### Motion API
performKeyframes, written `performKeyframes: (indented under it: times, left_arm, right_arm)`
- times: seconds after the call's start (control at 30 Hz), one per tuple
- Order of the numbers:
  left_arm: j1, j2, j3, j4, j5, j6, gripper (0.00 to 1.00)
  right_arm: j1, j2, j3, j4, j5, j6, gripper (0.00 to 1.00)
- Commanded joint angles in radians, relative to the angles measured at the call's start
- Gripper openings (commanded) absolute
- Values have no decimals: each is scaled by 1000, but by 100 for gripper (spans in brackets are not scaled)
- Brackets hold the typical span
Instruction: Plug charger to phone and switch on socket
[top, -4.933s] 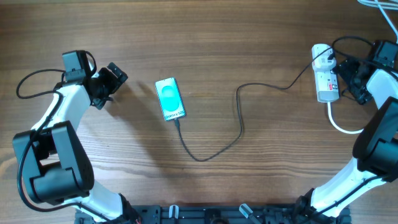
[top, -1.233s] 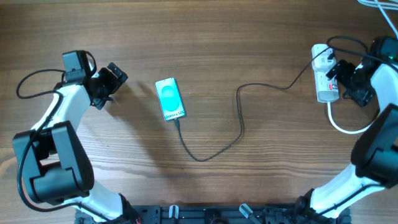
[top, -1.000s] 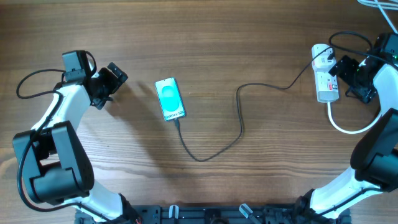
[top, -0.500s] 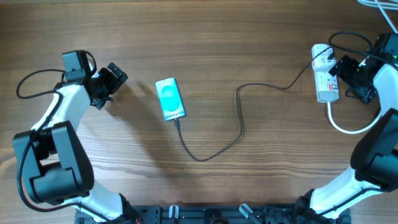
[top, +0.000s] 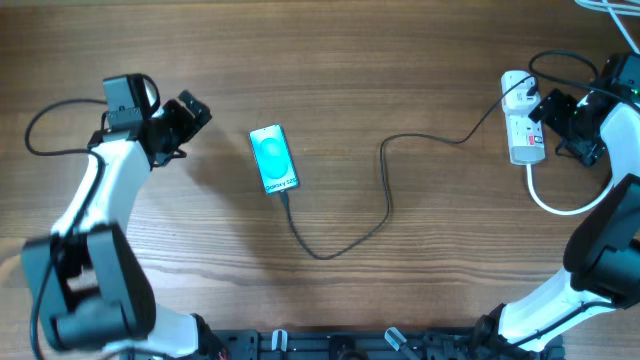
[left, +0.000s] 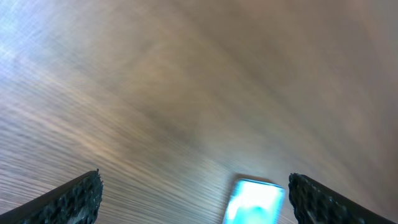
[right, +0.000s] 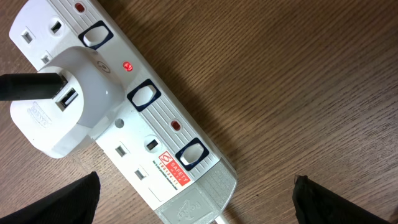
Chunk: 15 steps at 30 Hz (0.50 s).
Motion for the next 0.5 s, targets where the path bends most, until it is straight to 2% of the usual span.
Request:
performKeyframes:
  times: [0.0,0.27,0.47]
  left_arm:
    - [-43,-161,14,3,-6,5,100]
    - [-57,-428,12,3,-6,5,100]
    - [-57,-524,12,3,-6,5,100]
  right_arm:
    - [0,-11,17,3,21,-18,100]
    - [0,-11,17,3,21,-18,100]
    - [0,-11,17,3,21,-17,100]
